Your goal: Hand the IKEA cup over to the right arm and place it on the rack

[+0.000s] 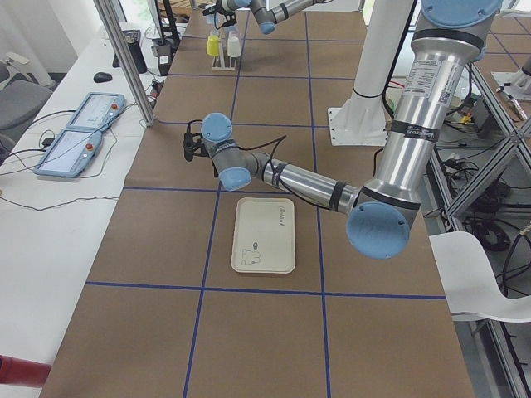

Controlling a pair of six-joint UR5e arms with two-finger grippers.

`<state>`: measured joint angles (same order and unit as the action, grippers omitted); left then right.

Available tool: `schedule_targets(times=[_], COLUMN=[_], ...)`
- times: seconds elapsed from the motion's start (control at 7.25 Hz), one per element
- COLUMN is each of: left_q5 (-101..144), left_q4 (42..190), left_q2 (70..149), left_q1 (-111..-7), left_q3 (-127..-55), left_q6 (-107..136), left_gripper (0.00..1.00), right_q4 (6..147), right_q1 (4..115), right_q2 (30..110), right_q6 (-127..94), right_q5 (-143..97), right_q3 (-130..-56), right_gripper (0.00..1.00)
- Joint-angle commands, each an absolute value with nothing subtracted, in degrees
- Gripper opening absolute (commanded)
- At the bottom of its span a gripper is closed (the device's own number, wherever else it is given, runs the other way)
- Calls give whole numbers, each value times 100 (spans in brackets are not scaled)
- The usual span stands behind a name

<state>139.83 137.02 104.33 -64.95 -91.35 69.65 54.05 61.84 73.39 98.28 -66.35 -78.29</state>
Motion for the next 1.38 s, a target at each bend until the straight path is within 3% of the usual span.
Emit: schedule_targets(times=[0.0, 0.55, 0.83, 1.24], left_q5=[13983, 13983, 13983, 13983], left_q4=[13702, 13702, 13702, 13702], left_q2=[10433, 10433, 10433, 10433], left_q1=[-6495, -6495, -6495, -6495], left_q3=[-9141, -9141, -9141, -9141], left_q6=[6961, 6970, 6970, 6970], left_gripper=[100, 100, 100, 100], right_q4=[5405, 5405, 5405, 5405], right_q1=[6144, 6144, 6144, 6144], right_q2=[7321, 7374, 7374, 7374], right_q6=[9817, 9817, 9809, 9800], right_q5=[-6627, -6627, -6636, -6636], right_q3=[-7805, -7805, -7787, -7787], right_gripper=[69, 73, 89, 90])
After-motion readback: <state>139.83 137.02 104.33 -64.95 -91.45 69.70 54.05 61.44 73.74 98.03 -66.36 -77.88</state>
